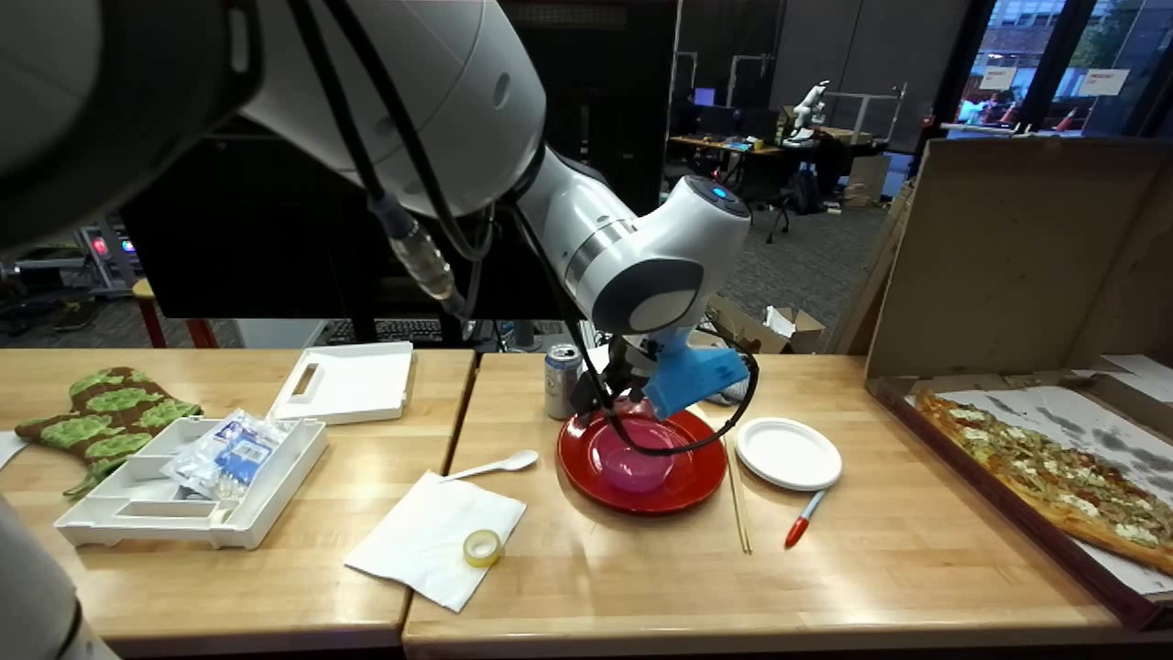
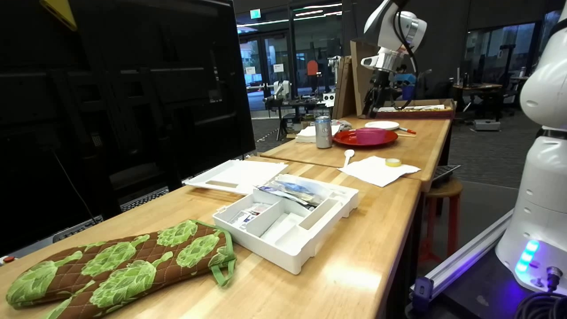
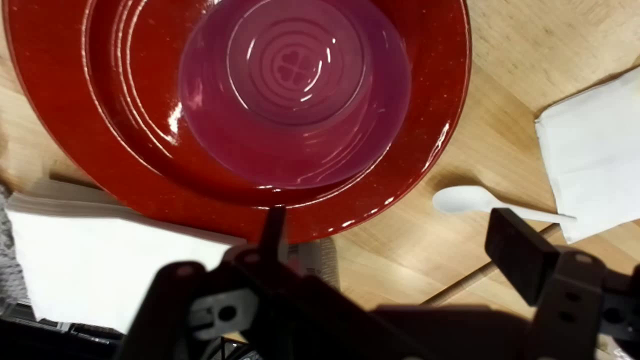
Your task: Remove the white spoon and tape from the purple bowl.
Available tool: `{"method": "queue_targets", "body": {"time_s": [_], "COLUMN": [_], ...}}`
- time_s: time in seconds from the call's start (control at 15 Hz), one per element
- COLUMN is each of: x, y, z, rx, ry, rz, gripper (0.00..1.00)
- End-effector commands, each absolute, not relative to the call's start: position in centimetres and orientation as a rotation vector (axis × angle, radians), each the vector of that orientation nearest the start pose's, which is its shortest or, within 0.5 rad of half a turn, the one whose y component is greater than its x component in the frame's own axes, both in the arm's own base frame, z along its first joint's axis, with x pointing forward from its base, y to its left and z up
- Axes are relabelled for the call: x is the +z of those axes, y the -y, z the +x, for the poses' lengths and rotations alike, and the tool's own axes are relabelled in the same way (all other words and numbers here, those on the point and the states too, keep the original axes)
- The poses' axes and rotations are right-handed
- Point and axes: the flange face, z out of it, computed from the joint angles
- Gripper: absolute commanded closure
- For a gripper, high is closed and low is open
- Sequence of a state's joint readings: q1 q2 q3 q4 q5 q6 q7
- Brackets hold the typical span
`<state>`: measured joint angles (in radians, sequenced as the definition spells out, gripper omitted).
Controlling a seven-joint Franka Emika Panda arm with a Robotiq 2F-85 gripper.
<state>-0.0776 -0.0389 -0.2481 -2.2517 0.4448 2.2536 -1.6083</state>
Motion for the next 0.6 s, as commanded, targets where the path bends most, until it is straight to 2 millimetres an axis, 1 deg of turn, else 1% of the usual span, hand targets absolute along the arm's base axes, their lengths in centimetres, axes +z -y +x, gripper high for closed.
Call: {"method": "queue_targets", "body": {"time_s": [0.0, 0.53], "x": [38.65, 38.3], "y": [15.76, 15.68], "z": [49.94, 50.08], "rx": [-0.461, -0.45], "ry": [1.409, 1.409], "rz": [-2.567, -2.562], "gripper": [0.0, 0.0]}}
